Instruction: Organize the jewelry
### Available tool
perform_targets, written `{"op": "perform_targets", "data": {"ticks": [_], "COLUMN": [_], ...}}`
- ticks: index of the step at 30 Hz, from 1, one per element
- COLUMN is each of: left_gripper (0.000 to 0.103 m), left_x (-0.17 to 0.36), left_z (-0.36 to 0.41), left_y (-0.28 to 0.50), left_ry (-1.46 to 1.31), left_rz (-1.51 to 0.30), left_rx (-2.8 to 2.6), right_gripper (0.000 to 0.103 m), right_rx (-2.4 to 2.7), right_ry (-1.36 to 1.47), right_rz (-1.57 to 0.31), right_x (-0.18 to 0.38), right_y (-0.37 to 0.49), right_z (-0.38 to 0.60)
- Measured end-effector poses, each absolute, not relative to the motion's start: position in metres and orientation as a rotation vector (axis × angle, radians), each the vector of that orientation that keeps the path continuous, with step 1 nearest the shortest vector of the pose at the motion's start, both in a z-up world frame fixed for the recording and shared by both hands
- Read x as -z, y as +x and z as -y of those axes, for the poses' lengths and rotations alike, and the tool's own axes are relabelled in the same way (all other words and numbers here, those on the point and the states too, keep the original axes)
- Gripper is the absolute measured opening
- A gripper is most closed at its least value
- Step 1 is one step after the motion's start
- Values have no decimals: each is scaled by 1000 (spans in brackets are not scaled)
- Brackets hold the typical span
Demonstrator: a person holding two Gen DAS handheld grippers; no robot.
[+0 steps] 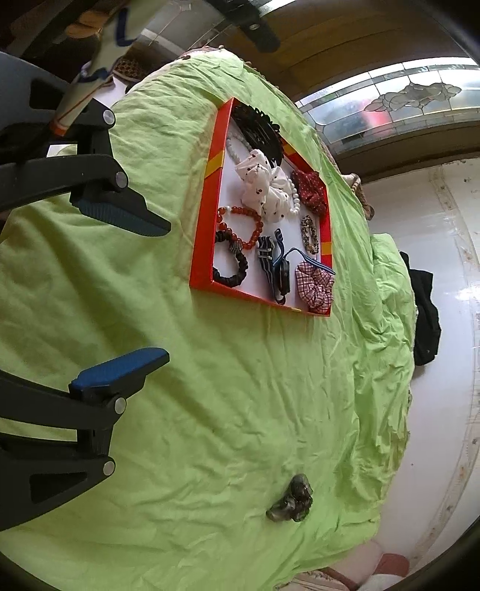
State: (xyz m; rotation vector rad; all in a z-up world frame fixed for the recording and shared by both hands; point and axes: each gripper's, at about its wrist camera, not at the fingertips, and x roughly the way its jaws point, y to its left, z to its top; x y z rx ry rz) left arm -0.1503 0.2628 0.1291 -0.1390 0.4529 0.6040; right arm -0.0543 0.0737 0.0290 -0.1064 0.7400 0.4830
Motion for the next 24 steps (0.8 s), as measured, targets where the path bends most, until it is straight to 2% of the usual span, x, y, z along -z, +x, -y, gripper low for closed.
{"op": "perform_targets", "data": {"ticks": [24], "left_gripper": [103], "left_x": [-102], "left_z": [-242], "left_y": [-138], "left_ry": [-137], "left_rz": [-641], "left_rx": [-522], "right_gripper": [78], "right_rx": [-421], "right_ry": [-155], "right_rz": [-742], "right_x": [-21], "right_y": [-59], "right_z": [-70]}}
